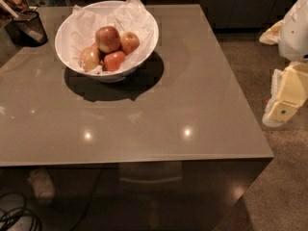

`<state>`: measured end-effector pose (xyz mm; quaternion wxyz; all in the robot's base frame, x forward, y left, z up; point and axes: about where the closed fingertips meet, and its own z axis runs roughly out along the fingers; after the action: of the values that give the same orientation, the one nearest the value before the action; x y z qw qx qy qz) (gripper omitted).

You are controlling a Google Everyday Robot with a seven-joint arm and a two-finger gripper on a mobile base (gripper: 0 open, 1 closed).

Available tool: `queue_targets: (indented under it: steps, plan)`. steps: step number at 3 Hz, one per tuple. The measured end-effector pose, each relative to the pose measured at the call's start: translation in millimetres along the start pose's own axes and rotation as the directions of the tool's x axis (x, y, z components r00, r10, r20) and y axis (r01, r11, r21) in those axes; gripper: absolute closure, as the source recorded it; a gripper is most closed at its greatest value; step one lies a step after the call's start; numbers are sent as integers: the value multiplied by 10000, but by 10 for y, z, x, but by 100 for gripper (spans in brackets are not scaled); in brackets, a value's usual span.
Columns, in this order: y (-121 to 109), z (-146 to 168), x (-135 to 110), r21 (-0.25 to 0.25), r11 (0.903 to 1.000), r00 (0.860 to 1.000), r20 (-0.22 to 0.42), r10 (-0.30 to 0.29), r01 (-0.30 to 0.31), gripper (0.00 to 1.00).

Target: Pick apple from white bowl

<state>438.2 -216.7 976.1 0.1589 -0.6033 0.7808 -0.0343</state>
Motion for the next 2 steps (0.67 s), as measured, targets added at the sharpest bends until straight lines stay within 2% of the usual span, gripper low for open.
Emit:
queue_targets:
  steps: [1,2]
  plan:
    - [-7,-5,-9,40,10000,10000,9,-4,4,0]
    - [-153,20,-203,86,9995,9996,-43,-294,294,0]
